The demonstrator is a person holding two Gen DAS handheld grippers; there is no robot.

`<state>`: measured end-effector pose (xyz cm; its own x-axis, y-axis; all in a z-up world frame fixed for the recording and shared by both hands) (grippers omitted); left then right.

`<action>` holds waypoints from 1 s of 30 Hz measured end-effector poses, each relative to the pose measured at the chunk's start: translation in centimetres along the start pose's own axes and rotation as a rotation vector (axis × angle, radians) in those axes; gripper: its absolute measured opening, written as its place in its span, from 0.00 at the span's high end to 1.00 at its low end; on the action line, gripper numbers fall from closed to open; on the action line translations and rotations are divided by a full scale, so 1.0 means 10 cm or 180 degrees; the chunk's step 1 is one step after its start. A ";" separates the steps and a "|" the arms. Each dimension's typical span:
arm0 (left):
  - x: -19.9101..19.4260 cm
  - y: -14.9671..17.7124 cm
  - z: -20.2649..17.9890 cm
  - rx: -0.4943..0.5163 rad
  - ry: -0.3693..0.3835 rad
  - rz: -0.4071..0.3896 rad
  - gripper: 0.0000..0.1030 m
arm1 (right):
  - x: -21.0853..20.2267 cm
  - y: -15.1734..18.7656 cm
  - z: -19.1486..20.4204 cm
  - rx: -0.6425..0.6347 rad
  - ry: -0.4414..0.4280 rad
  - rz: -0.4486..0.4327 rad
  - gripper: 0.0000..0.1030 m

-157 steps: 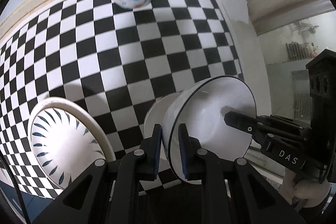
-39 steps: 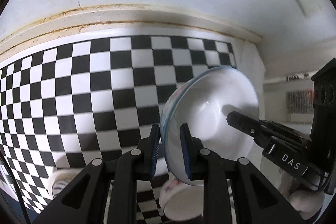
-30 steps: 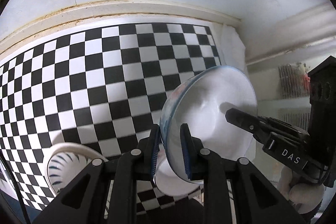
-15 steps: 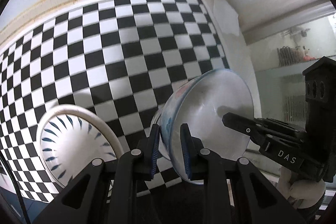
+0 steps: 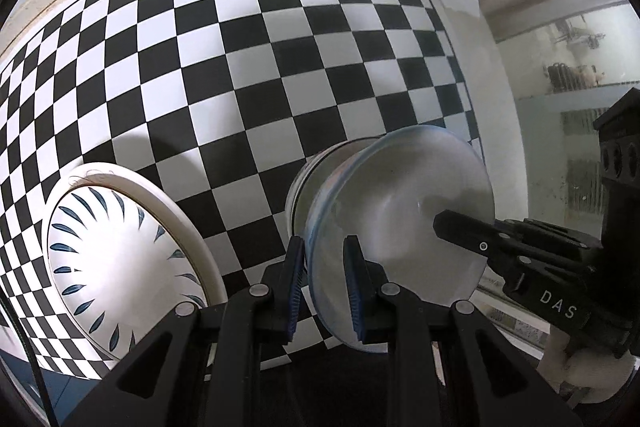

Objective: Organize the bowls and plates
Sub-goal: 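Carry the bowl stack beside the plate stack and set it down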

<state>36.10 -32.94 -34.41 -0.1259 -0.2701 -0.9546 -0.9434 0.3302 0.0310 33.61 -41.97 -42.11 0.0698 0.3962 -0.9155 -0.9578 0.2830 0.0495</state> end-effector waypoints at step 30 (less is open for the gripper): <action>0.08 0.03 0.09 -0.0306 -0.0291 -0.0111 0.83 | 0.23 -0.10 -0.02 -0.0224 -0.0030 0.0322 0.87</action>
Point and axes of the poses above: each gripper's, at about its wrist camera, not at the fingertips, and x roughly the way its jaws point, z to its left, y to its underside, the point moved 9 cm from there along x, roughly the way its jaws point, and after that the axes turned 4 degrees about -z, right-handed, at the moved point
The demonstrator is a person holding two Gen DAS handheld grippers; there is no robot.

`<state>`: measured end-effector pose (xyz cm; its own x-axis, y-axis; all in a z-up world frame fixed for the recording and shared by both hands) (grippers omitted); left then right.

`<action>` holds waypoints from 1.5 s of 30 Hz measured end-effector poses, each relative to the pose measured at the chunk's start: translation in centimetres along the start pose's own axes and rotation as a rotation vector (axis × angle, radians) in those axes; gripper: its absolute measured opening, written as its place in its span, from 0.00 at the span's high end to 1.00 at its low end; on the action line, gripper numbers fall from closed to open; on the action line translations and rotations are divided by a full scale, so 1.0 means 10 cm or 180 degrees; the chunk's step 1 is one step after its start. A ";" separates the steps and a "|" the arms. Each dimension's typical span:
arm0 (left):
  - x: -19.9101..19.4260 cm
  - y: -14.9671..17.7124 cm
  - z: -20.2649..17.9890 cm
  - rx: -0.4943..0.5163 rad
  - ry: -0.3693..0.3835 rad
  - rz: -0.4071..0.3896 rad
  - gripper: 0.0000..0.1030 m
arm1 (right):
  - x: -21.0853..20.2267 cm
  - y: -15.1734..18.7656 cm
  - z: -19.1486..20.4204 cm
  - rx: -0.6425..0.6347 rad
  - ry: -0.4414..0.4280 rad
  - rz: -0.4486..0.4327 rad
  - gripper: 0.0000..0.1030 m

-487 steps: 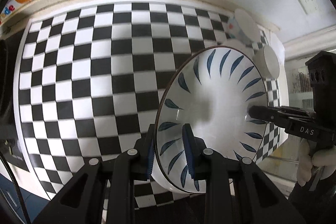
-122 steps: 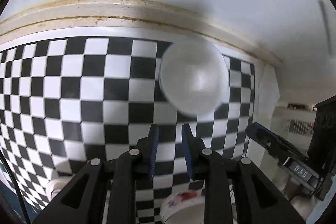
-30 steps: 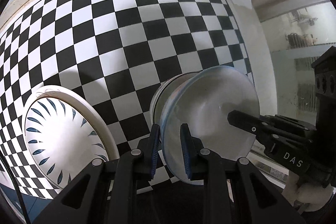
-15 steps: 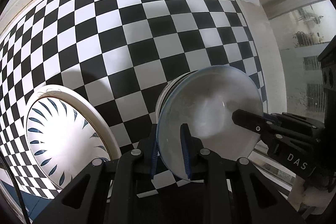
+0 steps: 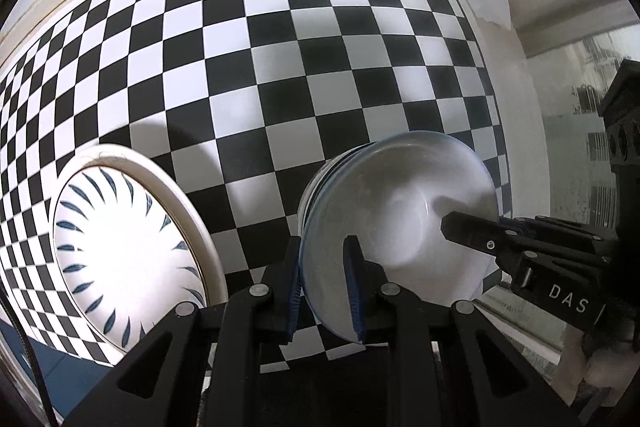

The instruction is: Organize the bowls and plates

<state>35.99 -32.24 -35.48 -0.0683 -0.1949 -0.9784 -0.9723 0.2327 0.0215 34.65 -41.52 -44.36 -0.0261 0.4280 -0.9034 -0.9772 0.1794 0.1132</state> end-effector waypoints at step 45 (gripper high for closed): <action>-2.33 1.13 0.33 -0.0154 -0.0514 -0.2017 0.10 | -2.08 1.48 1.24 -0.0855 0.0634 -0.1906 0.10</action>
Point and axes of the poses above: each gripper's, at about its wrist camera, not at the fingertips, and x roughly the way its jaws point, z to its left, y to its underside, the point moved 9 cm from there along x, roughly the way its jaws point, and after that the axes turned 4 degrees about -z, right-handed, at the moved point
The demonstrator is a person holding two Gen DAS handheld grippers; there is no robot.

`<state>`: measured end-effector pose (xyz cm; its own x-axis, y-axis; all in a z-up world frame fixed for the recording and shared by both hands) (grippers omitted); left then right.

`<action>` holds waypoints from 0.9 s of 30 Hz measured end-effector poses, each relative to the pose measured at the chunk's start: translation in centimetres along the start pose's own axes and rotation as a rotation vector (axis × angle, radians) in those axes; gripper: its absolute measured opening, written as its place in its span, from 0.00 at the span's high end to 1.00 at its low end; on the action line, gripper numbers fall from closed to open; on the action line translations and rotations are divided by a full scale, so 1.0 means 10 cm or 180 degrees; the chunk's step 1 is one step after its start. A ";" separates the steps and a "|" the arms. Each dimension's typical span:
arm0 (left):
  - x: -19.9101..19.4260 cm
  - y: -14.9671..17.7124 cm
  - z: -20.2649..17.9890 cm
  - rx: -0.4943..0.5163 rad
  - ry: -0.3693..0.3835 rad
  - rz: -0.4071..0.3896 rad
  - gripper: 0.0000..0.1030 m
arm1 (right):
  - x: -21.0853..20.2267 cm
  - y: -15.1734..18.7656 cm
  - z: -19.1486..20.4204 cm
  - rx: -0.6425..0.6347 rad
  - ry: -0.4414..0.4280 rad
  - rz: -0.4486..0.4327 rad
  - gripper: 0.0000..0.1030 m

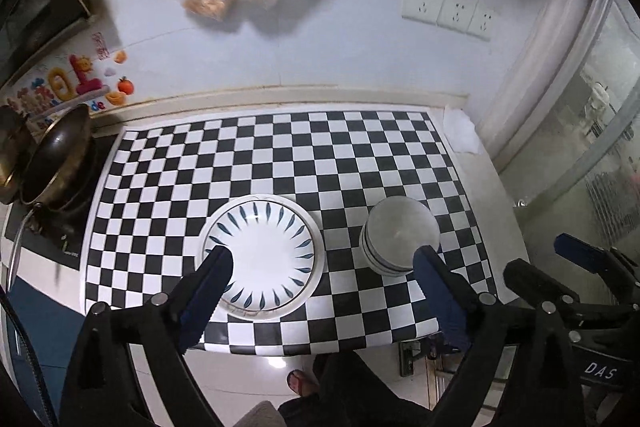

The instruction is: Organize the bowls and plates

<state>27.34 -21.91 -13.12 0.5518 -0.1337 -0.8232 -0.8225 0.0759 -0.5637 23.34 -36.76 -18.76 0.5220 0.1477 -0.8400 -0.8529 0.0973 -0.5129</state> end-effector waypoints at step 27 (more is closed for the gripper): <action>-1.67 0.47 -0.04 0.0125 -0.0285 -0.0696 0.10 | -1.78 0.53 0.26 -0.0301 0.0147 -0.0835 0.09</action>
Point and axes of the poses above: each gripper's, at about its wrist camera, not at the fingertips, and x roughly the way its jaws point, z to its left, y to its underside, the point moved 9 cm from there along x, roughly the way its jaws point, and after that the axes turned 4 degrees about -z, right-handed, at the moved point
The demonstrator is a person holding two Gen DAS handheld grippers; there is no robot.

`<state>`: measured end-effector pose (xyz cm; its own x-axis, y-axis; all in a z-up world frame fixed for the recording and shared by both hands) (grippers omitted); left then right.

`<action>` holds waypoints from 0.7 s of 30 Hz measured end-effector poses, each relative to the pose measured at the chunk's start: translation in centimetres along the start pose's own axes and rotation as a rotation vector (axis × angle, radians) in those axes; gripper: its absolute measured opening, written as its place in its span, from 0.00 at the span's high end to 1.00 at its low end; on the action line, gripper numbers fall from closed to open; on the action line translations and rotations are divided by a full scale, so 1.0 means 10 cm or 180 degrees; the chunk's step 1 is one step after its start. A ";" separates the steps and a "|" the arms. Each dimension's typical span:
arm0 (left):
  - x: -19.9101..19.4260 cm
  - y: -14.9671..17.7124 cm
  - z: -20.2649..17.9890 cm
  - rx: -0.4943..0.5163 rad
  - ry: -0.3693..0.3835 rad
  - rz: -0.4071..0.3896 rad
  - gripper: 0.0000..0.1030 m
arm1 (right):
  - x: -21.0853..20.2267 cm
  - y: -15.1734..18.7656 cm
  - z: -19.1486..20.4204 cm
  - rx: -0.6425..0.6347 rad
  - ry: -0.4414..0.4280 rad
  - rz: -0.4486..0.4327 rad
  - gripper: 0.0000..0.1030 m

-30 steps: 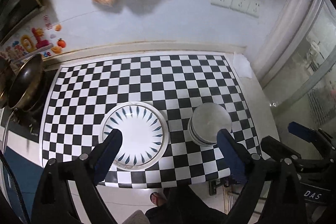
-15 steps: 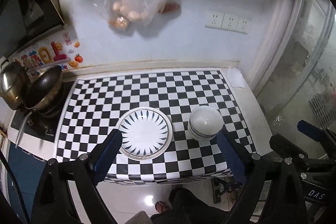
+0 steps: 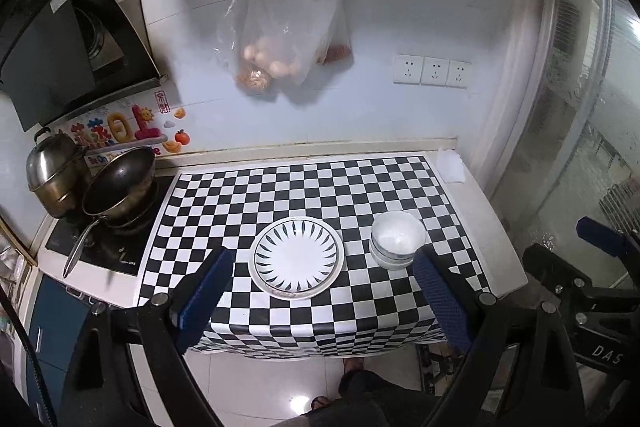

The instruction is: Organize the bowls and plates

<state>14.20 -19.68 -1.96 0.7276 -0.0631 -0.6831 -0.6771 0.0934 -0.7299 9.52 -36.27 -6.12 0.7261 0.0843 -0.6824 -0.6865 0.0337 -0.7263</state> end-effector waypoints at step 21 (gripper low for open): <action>-0.15 0.31 0.08 -0.0087 -0.0007 0.0150 0.10 | -0.25 0.16 0.05 0.0007 -0.0073 -0.0054 0.09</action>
<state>11.09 -18.53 -3.14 0.6950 -0.0572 -0.7168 -0.7135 0.0691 -0.6973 6.59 -35.89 -5.50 0.7367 0.1065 -0.6678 -0.6741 0.0374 -0.7377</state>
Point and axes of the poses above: each gripper's, at about its wrist camera, not at the fingertips, and x roughly the way its jaws point, z to its left, y to its underside, the point moved 9 cm from there along x, roughly the way its jaws point, and after that the axes turned 4 degrees about -z, right-handed, at the moved point
